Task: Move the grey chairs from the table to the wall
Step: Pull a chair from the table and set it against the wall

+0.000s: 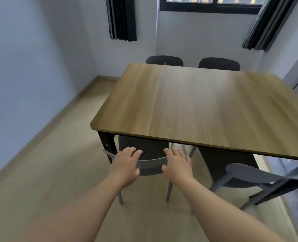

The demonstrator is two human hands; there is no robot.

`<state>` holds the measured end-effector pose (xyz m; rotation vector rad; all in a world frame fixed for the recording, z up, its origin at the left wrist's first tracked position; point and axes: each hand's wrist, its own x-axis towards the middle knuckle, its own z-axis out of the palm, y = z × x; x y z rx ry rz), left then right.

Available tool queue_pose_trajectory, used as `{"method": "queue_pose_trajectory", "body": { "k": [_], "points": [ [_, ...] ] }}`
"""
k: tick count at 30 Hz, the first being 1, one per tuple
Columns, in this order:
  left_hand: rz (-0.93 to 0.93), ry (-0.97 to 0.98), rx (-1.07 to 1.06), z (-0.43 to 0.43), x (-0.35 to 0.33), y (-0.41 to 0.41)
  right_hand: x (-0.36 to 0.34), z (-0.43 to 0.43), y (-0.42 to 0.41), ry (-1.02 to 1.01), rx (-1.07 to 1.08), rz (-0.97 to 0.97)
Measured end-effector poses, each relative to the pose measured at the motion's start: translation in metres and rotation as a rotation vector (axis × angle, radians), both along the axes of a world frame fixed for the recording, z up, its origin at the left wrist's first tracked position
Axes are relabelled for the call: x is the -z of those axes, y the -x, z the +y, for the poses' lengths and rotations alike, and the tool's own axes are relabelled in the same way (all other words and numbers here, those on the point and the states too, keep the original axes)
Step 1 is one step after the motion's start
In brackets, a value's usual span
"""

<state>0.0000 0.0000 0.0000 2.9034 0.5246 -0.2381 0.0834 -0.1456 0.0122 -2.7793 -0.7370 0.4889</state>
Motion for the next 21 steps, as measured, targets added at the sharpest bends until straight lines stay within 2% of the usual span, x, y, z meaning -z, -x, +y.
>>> {"method": "queue_pose_trajectory", "body": {
  "k": [4, 7, 13, 21],
  "points": [
    [0.226, 0.122, -0.139, 0.020, 0.022, -0.034, 0.023, 0.018, -0.039, 0.129, -0.114, 0.068],
    [0.351, 0.057, -0.072, 0.030, 0.039, -0.043, 0.041, 0.026, -0.052, 0.201, -0.189, 0.069],
    [0.335, 0.011, -0.030, 0.038, 0.046, -0.051, 0.054, 0.030, -0.051, 0.160, -0.202, -0.031],
    [0.273, 0.059, -0.021, 0.034, 0.060, -0.021, 0.053, 0.017, -0.014, 0.152, -0.149, 0.005]
  ]
}}
